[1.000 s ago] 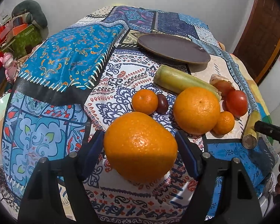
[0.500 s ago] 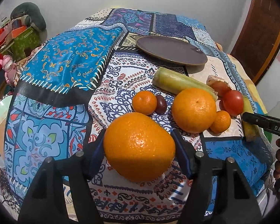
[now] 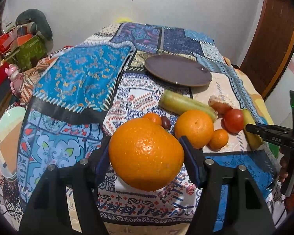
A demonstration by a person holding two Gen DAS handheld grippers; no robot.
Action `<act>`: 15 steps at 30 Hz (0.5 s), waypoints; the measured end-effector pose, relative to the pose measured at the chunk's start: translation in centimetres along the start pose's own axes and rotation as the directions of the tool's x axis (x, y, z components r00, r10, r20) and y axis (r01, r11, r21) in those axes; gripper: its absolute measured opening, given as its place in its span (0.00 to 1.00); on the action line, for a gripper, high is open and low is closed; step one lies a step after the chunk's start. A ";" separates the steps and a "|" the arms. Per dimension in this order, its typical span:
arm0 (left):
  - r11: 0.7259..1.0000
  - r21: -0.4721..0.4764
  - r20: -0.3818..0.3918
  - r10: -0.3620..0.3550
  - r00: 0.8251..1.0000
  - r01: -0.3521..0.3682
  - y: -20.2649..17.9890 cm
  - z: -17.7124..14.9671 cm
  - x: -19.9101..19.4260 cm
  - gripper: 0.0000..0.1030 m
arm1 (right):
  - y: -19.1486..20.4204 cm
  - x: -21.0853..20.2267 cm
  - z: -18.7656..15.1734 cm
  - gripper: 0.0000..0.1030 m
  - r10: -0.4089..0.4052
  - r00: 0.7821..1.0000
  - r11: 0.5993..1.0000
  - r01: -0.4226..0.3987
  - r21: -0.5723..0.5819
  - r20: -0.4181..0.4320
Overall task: Organize fruits
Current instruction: 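Grasp the large orange with the left tool while the right tool grasps the yellow cylinder, then carry the orange and yellow cylinder with both tools onto the brown plate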
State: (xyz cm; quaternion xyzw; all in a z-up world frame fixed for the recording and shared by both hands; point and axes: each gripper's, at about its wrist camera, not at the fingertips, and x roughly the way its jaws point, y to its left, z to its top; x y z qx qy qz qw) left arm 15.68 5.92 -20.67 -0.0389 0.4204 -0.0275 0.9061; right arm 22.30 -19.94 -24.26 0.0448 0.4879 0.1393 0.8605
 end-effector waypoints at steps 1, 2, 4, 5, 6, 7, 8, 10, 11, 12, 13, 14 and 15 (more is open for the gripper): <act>1.000 0.002 0.005 -0.001 1.000 0.001 -0.1 0.2 -0.2 0.65 | 0.0 0.0 0.0 0.36 -0.001 1.000 1.000 0.001 0.001 0.005; 1.000 0.003 0.009 -0.001 1.000 0.001 -0.3 0.3 -0.3 0.65 | 0.0 0.1 0.1 0.36 -0.005 1.000 1.000 0.005 -0.001 0.010; 1.000 0.006 0.016 -0.001 1.000 0.000 -0.6 0.6 -0.6 0.65 | -0.1 0.2 0.3 0.36 -0.014 1.000 1.000 0.014 -0.003 0.020; 1.000 0.007 0.018 0.000 1.000 0.000 -0.8 0.7 -0.7 0.65 | -0.2 0.2 0.3 0.36 -0.017 1.000 1.000 0.017 -0.002 0.024; 1.000 0.007 0.021 0.000 1.000 0.000 -0.9 0.9 -0.7 0.65 | -0.2 0.1 0.4 0.36 -0.021 0.999 1.000 0.021 -0.002 0.028; 1.000 0.007 0.025 -0.003 1.000 0.002 -1.1 1.0 -0.9 0.65 | -0.1 0.0 0.4 0.36 -0.023 0.999 1.000 0.023 -0.005 0.029; 1.000 0.008 0.032 -0.005 0.999 0.005 -1.2 1.2 -1.1 0.65 | -0.1 -0.1 0.3 0.36 -0.026 0.999 1.000 0.026 -0.013 0.030; 1.000 0.012 0.045 -0.007 0.999 0.006 -1.5 1.4 -1.6 0.65 | -0.1 -0.3 0.1 0.36 -0.024 0.999 0.999 0.024 -0.022 0.024; 1.000 0.014 0.051 -0.008 0.999 0.007 -1.6 1.6 -1.8 0.65 | -0.1 -0.3 0.0 0.36 -0.018 1.000 0.999 0.018 -0.026 0.017; 1.000 0.015 0.056 -0.010 0.998 0.009 -1.7 1.6 -2.0 0.65 | -0.1 -0.3 -0.1 0.36 -0.010 1.000 0.999 0.010 -0.040 0.001; 1.000 0.017 0.060 -0.012 0.998 0.011 -1.9 1.7 -2.3 0.65 | -0.2 -0.2 -0.1 0.36 -0.008 1.000 0.999 0.008 -0.045 -0.006; 1.000 0.020 0.065 -0.013 0.998 0.012 -2.1 1.8 -2.4 0.65 | -0.2 -0.2 0.0 0.37 -0.007 1.000 0.999 0.007 -0.046 -0.014; 1.000 0.023 0.068 -0.013 0.998 0.012 -2.2 1.9 -2.6 0.65 | -0.3 -0.2 0.2 0.37 -0.007 1.000 0.999 0.005 -0.047 -0.025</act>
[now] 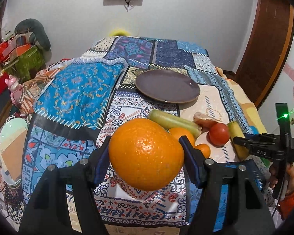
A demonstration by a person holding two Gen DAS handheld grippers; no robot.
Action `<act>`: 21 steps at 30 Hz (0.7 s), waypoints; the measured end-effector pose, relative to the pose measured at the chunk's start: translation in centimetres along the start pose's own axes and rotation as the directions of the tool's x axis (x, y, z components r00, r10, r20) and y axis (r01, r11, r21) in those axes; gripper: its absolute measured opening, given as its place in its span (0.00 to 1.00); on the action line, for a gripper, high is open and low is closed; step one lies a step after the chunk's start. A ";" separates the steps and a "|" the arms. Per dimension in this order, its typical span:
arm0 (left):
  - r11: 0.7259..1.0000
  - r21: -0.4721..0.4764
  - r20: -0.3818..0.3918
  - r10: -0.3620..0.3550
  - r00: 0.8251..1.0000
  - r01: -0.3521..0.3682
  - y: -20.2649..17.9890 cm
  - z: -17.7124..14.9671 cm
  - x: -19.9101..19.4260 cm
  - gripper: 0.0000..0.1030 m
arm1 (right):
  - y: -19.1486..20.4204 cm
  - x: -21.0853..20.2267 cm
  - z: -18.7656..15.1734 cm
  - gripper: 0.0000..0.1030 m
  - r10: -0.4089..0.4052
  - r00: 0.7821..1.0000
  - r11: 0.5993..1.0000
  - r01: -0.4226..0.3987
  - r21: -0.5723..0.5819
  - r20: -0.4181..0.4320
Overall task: Organize fruits
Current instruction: 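Carry the orange and yellow cylinder with both tools onto the brown plate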
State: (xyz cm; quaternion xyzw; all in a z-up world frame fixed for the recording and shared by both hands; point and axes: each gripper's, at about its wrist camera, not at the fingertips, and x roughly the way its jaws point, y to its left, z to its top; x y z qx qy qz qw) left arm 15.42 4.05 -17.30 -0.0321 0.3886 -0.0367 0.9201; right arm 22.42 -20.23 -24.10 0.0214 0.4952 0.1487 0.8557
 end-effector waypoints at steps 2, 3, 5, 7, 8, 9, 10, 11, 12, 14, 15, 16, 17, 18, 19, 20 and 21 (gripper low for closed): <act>1.000 0.006 0.007 0.002 1.000 -0.002 -0.3 0.2 -0.2 0.65 | 0.0 0.3 0.3 0.37 -0.002 1.000 1.000 0.002 0.004 -0.013; 1.000 0.008 0.008 0.002 1.000 -0.002 -0.4 0.2 -0.2 0.65 | 0.0 0.4 0.5 0.37 -0.006 1.000 1.000 0.006 0.001 -0.014; 1.000 0.010 0.010 0.002 1.000 -0.002 -0.6 0.3 -0.3 0.65 | -0.1 0.9 0.7 0.38 -0.009 1.000 1.000 0.009 -0.001 -0.017; 1.000 0.014 0.011 0.006 1.000 -0.006 -0.8 0.6 -0.2 0.65 | -0.3 1.3 0.8 0.38 -0.002 1.000 1.000 0.002 0.011 -0.019; 1.000 0.015 0.011 0.007 1.000 -0.007 -0.8 0.6 -0.2 0.65 | -0.4 1.3 0.8 0.38 0.002 1.000 1.000 -0.002 0.019 -0.018; 1.000 0.017 0.012 0.008 1.000 -0.008 -0.9 0.8 -0.1 0.65 | -0.5 1.3 0.8 0.37 0.005 1.000 1.000 -0.004 0.026 -0.012; 1.000 0.017 0.013 0.009 1.000 -0.010 -0.9 1.0 -0.1 0.65 | -0.5 1.2 0.8 0.37 -0.001 1.000 1.000 0.001 0.025 -0.006; 1.000 0.017 0.015 0.010 1.000 -0.010 -1.0 1.1 0.0 0.65 | -0.4 1.0 0.8 0.36 -0.008 1.000 1.000 0.008 0.022 -0.003; 1.000 0.016 0.017 0.010 1.000 -0.010 -1.0 1.3 0.0 0.65 | -0.3 0.8 0.8 0.35 -0.013 1.000 1.000 0.013 0.018 0.004; 1.000 0.014 0.025 0.008 1.000 -0.008 -1.0 1.7 0.1 0.65 | -0.2 0.1 1.1 0.33 -0.008 1.000 1.000 0.008 0.017 0.022; 1.000 0.012 0.029 0.006 1.000 -0.006 -1.0 2.0 0.2 0.65 | -0.1 -0.3 1.3 0.33 -0.010 0.999 1.000 0.009 0.013 0.037; 1.000 0.010 0.033 0.004 0.999 -0.004 -1.0 2.2 0.2 0.65 | 0.0 -0.9 1.5 0.33 -0.016 0.998 1.000 0.016 0.007 0.057; 1.000 0.009 0.037 0.004 0.999 -0.004 -1.0 2.5 0.3 0.65 | 0.1 -1.4 1.8 0.33 -0.022 0.997 1.000 0.023 0.000 0.075; 1.000 0.009 0.042 0.004 0.999 -0.004 -1.0 2.8 0.3 0.65 | 0.2 -1.9 2.0 0.33 -0.026 0.996 1.000 0.027 -0.007 0.091; 1.000 0.009 0.046 0.004 0.999 -0.005 -1.0 3.0 0.4 0.65 | 0.4 -2.5 2.3 0.33 -0.028 0.994 0.999 0.030 -0.013 0.110; 1.000 0.010 0.052 0.005 0.999 -0.006 -1.0 3.4 0.5 0.65 | 0.6 -3.0 2.6 0.33 -0.028 0.992 0.999 0.031 -0.022 0.127; 1.000 0.010 0.055 0.006 0.998 -0.006 -1.1 3.6 0.6 0.65 | 0.7 -3.4 2.9 0.33 -0.028 0.990 0.999 0.032 -0.026 0.139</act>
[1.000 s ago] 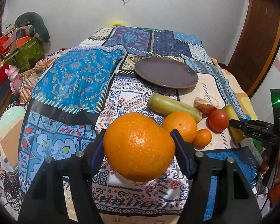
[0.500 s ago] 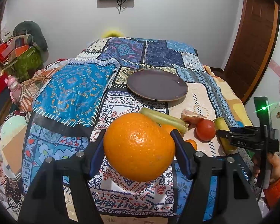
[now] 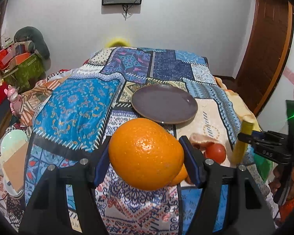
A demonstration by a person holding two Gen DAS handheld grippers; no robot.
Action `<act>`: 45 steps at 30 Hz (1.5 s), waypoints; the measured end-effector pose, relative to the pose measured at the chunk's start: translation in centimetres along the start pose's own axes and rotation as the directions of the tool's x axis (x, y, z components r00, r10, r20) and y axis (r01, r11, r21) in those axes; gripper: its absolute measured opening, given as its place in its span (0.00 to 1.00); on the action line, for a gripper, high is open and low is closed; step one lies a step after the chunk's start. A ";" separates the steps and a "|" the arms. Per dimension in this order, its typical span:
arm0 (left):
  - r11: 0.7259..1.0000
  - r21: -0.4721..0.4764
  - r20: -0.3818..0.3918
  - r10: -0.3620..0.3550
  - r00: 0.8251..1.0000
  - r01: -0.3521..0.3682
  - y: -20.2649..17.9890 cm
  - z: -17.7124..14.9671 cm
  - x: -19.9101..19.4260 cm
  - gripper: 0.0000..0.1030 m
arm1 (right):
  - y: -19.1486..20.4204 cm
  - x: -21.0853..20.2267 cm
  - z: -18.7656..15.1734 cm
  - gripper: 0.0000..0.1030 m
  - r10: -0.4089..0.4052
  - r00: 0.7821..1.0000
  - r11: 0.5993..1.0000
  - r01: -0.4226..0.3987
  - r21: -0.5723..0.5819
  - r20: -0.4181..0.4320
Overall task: Organize fruits
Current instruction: 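Carry the orange and yellow cylinder with both tools onto the brown plate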
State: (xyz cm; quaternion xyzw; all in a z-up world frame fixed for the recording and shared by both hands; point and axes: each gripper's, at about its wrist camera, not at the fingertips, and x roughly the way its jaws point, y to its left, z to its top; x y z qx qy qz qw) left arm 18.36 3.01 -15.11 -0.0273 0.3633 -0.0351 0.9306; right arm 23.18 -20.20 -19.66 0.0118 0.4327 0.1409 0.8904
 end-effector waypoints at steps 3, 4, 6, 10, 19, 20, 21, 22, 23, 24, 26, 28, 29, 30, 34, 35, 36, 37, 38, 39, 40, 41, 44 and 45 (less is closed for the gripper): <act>1.000 -0.001 0.011 -0.004 1.000 0.004 0.0 0.8 0.3 0.65 | 0.4 -1.1 1.2 0.33 0.001 0.999 1.000 0.000 -0.017 0.042; 1.000 0.000 0.015 -0.004 1.000 0.004 0.0 1.2 0.5 0.65 | 0.6 -1.3 1.6 0.33 0.000 0.998 1.000 0.001 -0.022 0.057; 1.000 0.003 0.023 -0.001 1.000 0.001 -0.1 1.8 0.8 0.65 | 0.9 -1.7 2.3 0.33 0.003 0.997 1.000 0.000 -0.031 0.078; 1.000 0.003 0.037 -0.010 0.999 0.010 -0.1 3.0 1.4 0.65 | 1.6 -2.0 3.5 0.33 0.010 0.994 0.999 -0.005 -0.048 0.110; 1.000 0.010 0.049 -0.026 0.998 0.025 -0.4 5.3 3.5 0.65 | 3.0 -1.2 5.5 0.33 0.038 0.991 0.996 -0.027 -0.084 0.132; 1.000 0.011 0.047 -0.027 0.999 0.026 -0.4 5.4 3.9 0.65 | 3.1 -1.0 5.6 0.33 0.041 0.991 0.996 -0.030 -0.088 0.130; 1.000 0.012 0.044 -0.027 0.999 0.026 -0.5 5.5 4.2 0.65 | 3.2 -0.8 5.7 0.33 0.043 0.991 0.995 -0.032 -0.091 0.129; 1.000 0.014 0.040 -0.025 0.999 0.024 -0.5 5.7 4.7 0.65 | 3.3 -0.6 5.8 0.33 0.046 0.991 0.995 -0.034 -0.097 0.127; 1.000 0.016 0.035 -0.023 0.999 0.023 -0.5 5.8 5.1 0.65 | 3.4 -0.3 6.0 0.33 0.049 0.991 0.994 -0.036 -0.101 0.124; 1.000 0.017 0.031 -0.022 0.999 0.022 -0.4 5.9 5.5 0.65 | 3.6 0.0 6.1 0.33 0.053 0.991 0.993 -0.040 -0.107 0.120; 1.000 0.017 0.020 -0.022 1.000 0.021 -0.3 6.2 6.5 0.65 | 3.8 0.5 6.5 0.33 0.060 0.992 0.992 -0.046 -0.116 0.114; 1.000 0.015 0.007 -0.023 1.000 0.023 -0.2 6.3 7.5 0.65 | 4.1 1.2 6.8 0.33 0.069 0.992 0.991 -0.056 -0.124 0.102; 1.000 0.014 0.002 -0.023 1.000 0.023 -0.2 6.4 8.0 0.65 | 4.2 1.6 7.0 0.33 0.073 0.993 0.990 -0.061 -0.127 0.096; 1.000 0.015 -0.001 -0.022 1.000 0.022 -0.2 6.4 8.5 0.65 | 4.3 1.8 7.1 0.33 0.076 0.993 0.990 -0.064 -0.129 0.093; 0.999 0.025 -0.026 -0.021 0.999 0.022 -0.2 6.7 10.6 0.65 | 4.8 3.2 7.9 0.33 0.079 0.994 0.986 -0.067 -0.150 0.078; 0.999 0.027 -0.033 -0.023 0.999 0.023 -0.1 6.8 11.1 0.65 | 4.9 3.5 8.1 0.33 0.081 0.994 0.986 -0.068 -0.154 0.075; 0.999 0.026 -0.043 -0.026 0.999 0.027 -0.1 6.8 11.5 0.65 | 5.0 3.8 8.3 0.33 0.084 0.994 0.985 -0.072 -0.155 0.071; 0.999 0.025 -0.056 -0.031 0.998 0.032 -0.1 6.9 12.0 0.65 | 4.9 4.1 8.6 0.33 0.088 0.994 0.985 -0.077 -0.154 0.067; 0.999 0.022 -0.065 -0.035 0.997 0.037 0.0 7.0 12.6 0.65 | 4.9 4.5 8.8 0.33 0.092 0.994 0.985 -0.082 -0.153 0.061; 0.999 0.021 -0.071 -0.039 0.997 0.040 0.0 7.1 13.0 0.65 | 4.9 4.7 9.0 0.33 0.095 0.994 0.985 -0.085 -0.153 0.056; 0.999 0.021 -0.079 -0.040 0.996 0.042 0.0 7.2 13.6 0.65 | 4.9 5.0 9.3 0.33 0.100 0.993 0.984 -0.090 -0.153 0.056; 0.999 0.022 -0.082 -0.040 0.996 0.041 0.0 7.2 14.0 0.65 | 4.8 5.2 9.6 0.33 0.105 0.993 0.984 -0.096 -0.151 0.054; 0.999 0.026 -0.100 -0.041 0.994 0.044 0.0 7.2 15.3 0.65 | 4.9 5.8 10.3 0.33 0.111 0.992 0.983 -0.101 -0.153 0.053; 0.998 0.026 -0.106 -0.045 0.993 0.048 0.0 7.2 15.6 0.65 | 5.0 6.2 10.6 0.33 0.113 0.992 0.982 -0.104 -0.156 0.051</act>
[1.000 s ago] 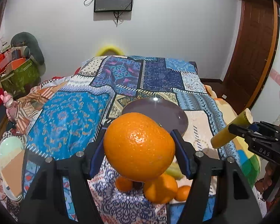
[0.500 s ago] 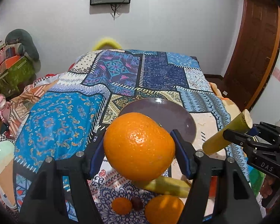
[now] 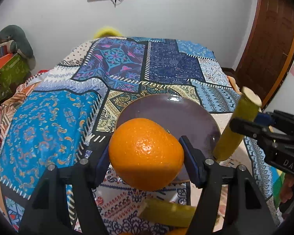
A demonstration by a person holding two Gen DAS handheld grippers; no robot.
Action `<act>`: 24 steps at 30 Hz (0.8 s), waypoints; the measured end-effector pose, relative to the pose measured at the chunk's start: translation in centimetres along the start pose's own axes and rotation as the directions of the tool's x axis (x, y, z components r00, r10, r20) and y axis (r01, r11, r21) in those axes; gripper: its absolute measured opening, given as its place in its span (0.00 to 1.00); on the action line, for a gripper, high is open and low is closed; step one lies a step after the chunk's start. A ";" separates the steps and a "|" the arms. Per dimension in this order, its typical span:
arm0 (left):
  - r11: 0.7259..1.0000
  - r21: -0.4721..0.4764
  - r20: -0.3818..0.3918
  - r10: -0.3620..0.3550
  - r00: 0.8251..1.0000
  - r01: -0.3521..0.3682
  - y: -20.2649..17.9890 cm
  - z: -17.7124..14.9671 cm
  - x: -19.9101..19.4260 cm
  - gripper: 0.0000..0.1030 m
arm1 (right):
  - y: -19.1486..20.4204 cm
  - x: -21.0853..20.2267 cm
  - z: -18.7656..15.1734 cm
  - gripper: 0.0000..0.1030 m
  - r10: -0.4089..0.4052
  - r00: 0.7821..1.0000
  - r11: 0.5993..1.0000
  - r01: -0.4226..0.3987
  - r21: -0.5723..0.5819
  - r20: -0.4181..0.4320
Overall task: Organize fruits
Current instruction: 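Carry the orange and yellow cylinder with both tools onto the brown plate, then open both tools to release the fruits on the plate and withdraw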
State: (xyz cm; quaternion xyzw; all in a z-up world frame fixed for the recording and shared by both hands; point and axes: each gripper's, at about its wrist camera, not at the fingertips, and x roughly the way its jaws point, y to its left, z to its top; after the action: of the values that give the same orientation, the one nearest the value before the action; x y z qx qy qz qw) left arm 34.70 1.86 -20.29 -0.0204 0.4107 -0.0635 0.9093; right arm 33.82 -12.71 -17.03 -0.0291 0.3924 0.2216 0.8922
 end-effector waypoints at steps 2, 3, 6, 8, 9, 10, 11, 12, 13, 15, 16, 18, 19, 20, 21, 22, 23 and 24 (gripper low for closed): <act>1.000 0.002 -0.013 -0.004 1.000 0.004 0.0 0.1 0.8 0.65 | 0.1 0.6 0.4 0.33 0.001 1.000 1.000 -0.001 -0.010 -0.002; 1.000 0.004 -0.019 -0.003 1.000 0.003 0.0 0.2 1.1 0.65 | 0.3 0.9 0.7 0.33 0.001 1.000 1.000 -0.001 -0.018 -0.006; 1.000 0.008 -0.036 0.002 0.999 -0.002 0.1 0.5 2.2 0.65 | 0.5 2.0 1.3 0.33 0.001 1.000 0.999 -0.002 -0.037 -0.018; 1.000 0.010 -0.049 0.002 0.999 -0.002 0.1 0.7 2.9 0.65 | 0.3 2.7 1.6 0.33 0.005 1.000 0.999 -0.006 -0.043 -0.029; 1.000 0.011 -0.054 0.002 0.999 -0.002 0.1 0.8 3.1 0.65 | 0.3 3.1 1.8 0.33 0.007 0.999 0.999 -0.009 -0.045 -0.036; 1.000 0.014 -0.060 0.003 0.998 -0.002 0.1 0.9 3.4 0.65 | 0.2 3.7 2.0 0.33 0.011 0.999 0.999 -0.013 -0.044 -0.045; 1.000 0.017 -0.065 0.005 0.998 -0.004 0.1 1.0 3.7 0.65 | 0.1 4.1 2.1 0.33 0.014 0.999 0.999 -0.016 -0.042 -0.053; 1.000 0.019 -0.068 0.006 0.998 -0.005 0.1 1.1 4.0 0.65 | 0.0 4.4 2.2 0.33 0.016 0.998 0.999 -0.018 -0.041 -0.059; 1.000 0.021 -0.072 0.008 0.997 -0.006 0.1 1.2 4.3 0.65 | 0.0 4.9 2.3 0.33 0.018 0.998 0.999 -0.021 -0.038 -0.066; 1.000 0.020 -0.083 0.010 0.997 -0.008 0.1 1.3 4.8 0.65 | -0.1 5.8 2.5 0.33 0.022 0.996 0.999 -0.025 -0.034 -0.084; 1.000 0.019 -0.089 0.009 0.996 -0.008 0.1 1.3 5.1 0.65 | -0.2 6.2 2.6 0.33 0.022 0.996 0.999 -0.025 -0.034 -0.092; 1.000 0.011 -0.098 0.003 0.995 -0.002 0.2 1.4 5.4 0.65 | -0.3 7.0 2.8 0.33 0.024 0.993 0.999 -0.028 -0.033 -0.112; 1.000 0.004 -0.104 -0.003 0.995 0.003 0.3 1.4 5.6 0.65 | -0.3 7.6 2.8 0.33 0.026 0.992 0.999 -0.030 -0.034 -0.126; 1.000 -0.003 -0.112 -0.007 0.994 0.007 0.4 1.4 5.8 0.65 | -0.3 8.0 2.9 0.33 0.026 0.990 0.999 -0.031 -0.035 -0.137; 1.000 -0.009 -0.120 -0.010 0.993 0.009 0.5 1.3 6.0 0.65 | -0.4 8.4 2.9 0.33 0.026 0.989 0.999 -0.032 -0.036 -0.147; 1.000 -0.013 -0.128 -0.011 0.992 0.010 0.6 1.3 6.2 0.65 | -0.4 8.8 2.9 0.33 0.025 0.987 0.999 -0.031 -0.035 -0.160; 1.000 -0.015 -0.134 -0.011 0.991 0.009 0.6 1.2 6.4 0.65 | -0.4 9.2 2.8 0.33 0.023 0.985 0.999 -0.030 -0.037 -0.170; 1.000 -0.016 -0.133 -0.013 0.991 0.011 0.7 1.1 6.4 0.65 | -0.4 9.3 2.8 0.33 0.021 0.984 0.999 -0.028 -0.038 -0.175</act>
State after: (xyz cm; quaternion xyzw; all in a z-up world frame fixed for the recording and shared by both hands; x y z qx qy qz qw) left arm 39.81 1.67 -24.39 -0.0258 0.4708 -0.0671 0.8793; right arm 41.45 -8.95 -21.80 -0.0614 0.4647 0.2371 0.8509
